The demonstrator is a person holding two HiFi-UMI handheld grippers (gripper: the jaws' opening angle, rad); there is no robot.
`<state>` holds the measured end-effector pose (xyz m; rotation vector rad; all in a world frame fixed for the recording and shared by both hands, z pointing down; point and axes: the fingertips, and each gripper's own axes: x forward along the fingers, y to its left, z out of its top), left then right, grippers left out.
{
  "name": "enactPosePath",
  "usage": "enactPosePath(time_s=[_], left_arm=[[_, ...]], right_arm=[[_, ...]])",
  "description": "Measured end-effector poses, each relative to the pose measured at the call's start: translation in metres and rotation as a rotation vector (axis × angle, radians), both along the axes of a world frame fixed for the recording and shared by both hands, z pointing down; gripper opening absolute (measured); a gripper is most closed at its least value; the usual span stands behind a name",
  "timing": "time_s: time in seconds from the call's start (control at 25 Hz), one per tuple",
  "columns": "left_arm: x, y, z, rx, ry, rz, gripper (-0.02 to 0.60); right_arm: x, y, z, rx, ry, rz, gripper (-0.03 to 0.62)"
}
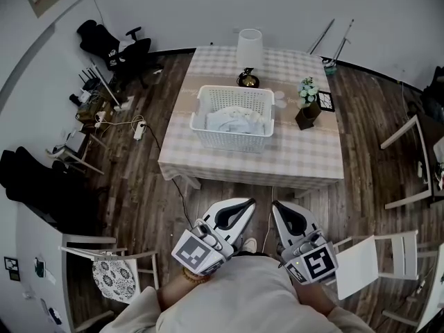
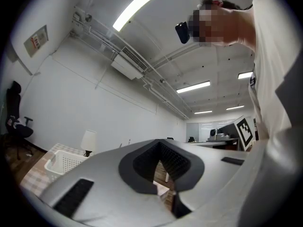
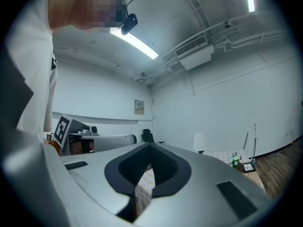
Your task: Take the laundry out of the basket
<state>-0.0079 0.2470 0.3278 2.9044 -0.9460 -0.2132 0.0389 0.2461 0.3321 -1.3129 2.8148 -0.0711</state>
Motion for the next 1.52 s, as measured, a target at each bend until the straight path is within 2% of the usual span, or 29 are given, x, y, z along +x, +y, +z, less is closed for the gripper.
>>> enactPosePath(time_s=[0.12,0.28,0.48,0.6,0.76,0.88,1.32,1.44,1.52], left_arm=[[0.009,-0.001,0.001,0.037,0.015,-0.008,0.023],[0.026,0.003,0.009,-0.009,-0.001,-0.003,0.023],[0.032,0.001,0.01,0.014,0.014,-0.022,0.023],[0.032,-0.002,0.015,-0.014,0.005,-0.028,0.023],[0.033,-0.011,0.017,-0.004,0.012,-0.036,0.023],[0.036,-0.018,0.023,-0.027,0.007,-0.028,0.023],[0.03,-0.075,0.02,-0.016,0.016,-0.017,0.023],[0.021,-0.096,0.022,-0.056,0.004,-0.013,0.023],[0.011,-0.115,0.017,-0.025,0.023,-0.025,0.023]], right_arm=[[0.01,0.001,0.004,-0.004,-0.002,-0.001,0.008],[0.025,0.002,0.009,-0.01,0.002,-0.003,0.008],[0.033,0.0,0.015,-0.027,-0.007,-0.007,0.008],[0.035,-0.003,0.019,-0.038,-0.008,-0.011,0.008],[0.038,-0.01,0.02,-0.04,-0.011,-0.01,0.008],[0.04,-0.017,0.022,-0.035,-0.01,-0.008,0.008],[0.031,-0.073,0.025,-0.041,0.007,0.003,0.008],[0.022,-0.098,0.022,-0.042,0.01,-0.003,0.008],[0.014,-0.116,0.02,-0.039,0.013,-0.005,0.008]])
